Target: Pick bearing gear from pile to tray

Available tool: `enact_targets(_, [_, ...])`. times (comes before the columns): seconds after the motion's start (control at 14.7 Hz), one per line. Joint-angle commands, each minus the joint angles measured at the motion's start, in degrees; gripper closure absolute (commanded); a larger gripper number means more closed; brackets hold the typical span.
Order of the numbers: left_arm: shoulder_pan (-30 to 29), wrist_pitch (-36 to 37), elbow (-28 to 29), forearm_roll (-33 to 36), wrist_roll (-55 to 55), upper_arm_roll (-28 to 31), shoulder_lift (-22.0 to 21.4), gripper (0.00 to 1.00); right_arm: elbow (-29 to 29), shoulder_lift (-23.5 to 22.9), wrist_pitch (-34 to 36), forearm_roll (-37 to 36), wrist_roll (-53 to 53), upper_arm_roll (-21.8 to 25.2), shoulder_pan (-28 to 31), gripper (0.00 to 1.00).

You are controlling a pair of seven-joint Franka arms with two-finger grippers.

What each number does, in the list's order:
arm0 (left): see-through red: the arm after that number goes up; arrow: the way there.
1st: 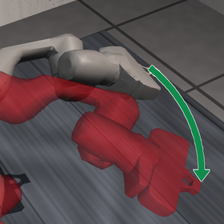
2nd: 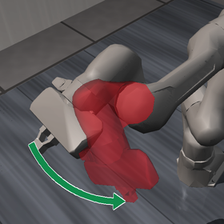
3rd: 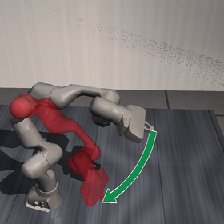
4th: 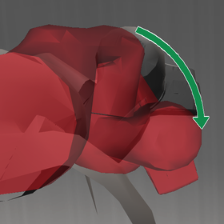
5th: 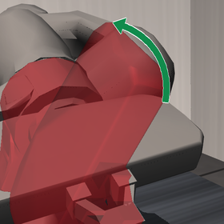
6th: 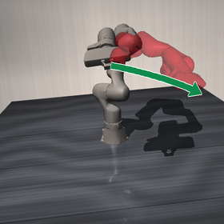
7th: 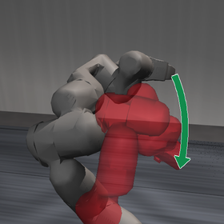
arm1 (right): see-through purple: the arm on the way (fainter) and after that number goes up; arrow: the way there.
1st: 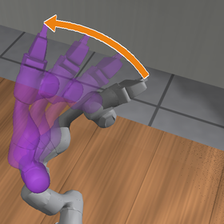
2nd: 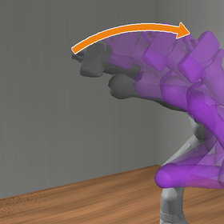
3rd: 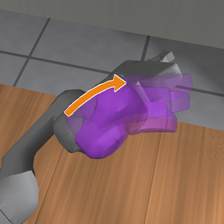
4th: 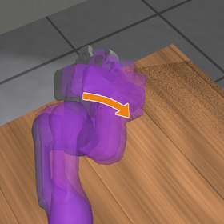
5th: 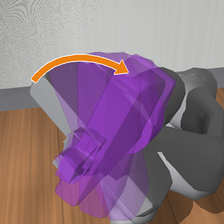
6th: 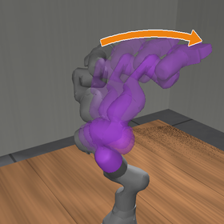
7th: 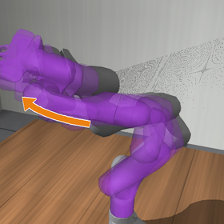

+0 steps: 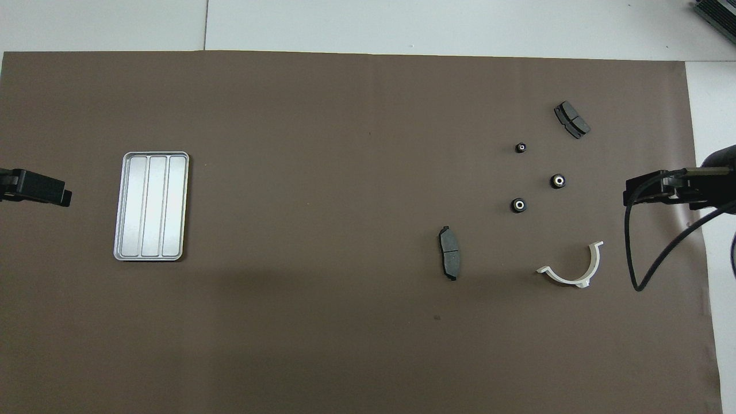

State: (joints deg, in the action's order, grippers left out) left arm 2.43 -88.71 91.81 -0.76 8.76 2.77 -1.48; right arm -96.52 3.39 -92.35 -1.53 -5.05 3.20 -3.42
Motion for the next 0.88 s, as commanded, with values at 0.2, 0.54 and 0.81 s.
enact_targets(0.2, [-0.9,0.4,0.7,-0.4,0.7,-0.5,-0.7,0.00,-1.6,1.3,-0.7,-0.3,0.5,-0.2,0.2,0.00])
enact_targets(0.54, [-0.9,0.4,0.7,-0.4,0.7,-0.5,-0.7,0.00,-2.5,1.9,-0.8,-0.3,0.9,-0.2,0.4,0.00])
enact_targets(0.81, [-0.9,0.4,0.7,-0.5,0.7,-0.5,-0.7,0.00,-2.7,1.9,-0.9,-0.2,1.0,-0.2,0.7,0.00])
